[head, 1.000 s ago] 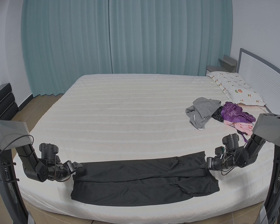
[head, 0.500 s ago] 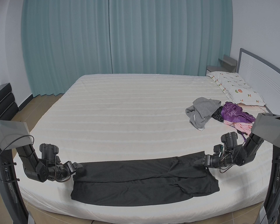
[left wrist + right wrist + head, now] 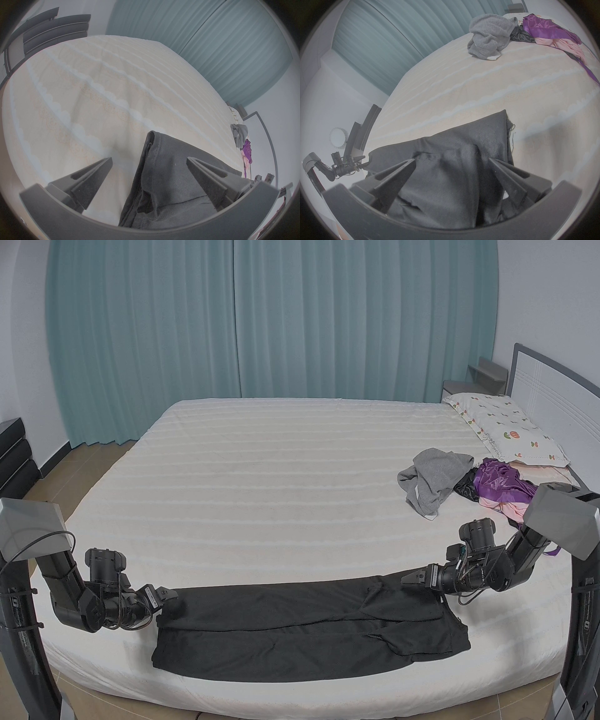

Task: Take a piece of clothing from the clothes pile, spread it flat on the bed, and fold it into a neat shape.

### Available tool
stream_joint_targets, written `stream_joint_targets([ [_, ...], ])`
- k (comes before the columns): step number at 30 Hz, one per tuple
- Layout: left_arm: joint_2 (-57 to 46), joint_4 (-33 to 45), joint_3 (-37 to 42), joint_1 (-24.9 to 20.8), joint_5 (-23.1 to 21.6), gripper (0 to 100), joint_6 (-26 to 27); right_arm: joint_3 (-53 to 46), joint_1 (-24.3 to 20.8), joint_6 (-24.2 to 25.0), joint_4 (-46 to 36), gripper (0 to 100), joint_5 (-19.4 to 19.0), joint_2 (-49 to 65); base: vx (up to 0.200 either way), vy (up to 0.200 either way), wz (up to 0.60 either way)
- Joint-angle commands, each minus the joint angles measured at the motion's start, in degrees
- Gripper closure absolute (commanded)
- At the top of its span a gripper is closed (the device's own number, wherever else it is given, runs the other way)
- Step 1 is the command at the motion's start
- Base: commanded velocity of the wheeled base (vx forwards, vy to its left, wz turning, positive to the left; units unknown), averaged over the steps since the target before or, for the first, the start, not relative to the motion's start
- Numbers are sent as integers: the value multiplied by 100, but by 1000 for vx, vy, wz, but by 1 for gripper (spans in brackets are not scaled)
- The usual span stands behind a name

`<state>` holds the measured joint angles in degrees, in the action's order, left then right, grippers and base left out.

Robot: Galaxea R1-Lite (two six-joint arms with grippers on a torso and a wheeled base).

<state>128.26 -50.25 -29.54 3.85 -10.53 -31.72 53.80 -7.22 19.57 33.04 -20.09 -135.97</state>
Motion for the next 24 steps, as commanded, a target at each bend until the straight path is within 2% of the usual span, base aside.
stream_joint_targets([
  [1,41,-11,9,1,-1,0,-1,166,-17,21,27,100,49,-289,0,0,0],
  [10,41,-11,27,-7,-1,0,8,219,-25,65,150,100,14,1,0,0,0],
  [18,41,-11,9,-7,16,0,8,131,-69,12,1232,100,49,-175,0,0,0],
  [24,41,-11,27,-7,16,0,17,237,-148,-23,1179,100,67,-465,0,0,0],
])
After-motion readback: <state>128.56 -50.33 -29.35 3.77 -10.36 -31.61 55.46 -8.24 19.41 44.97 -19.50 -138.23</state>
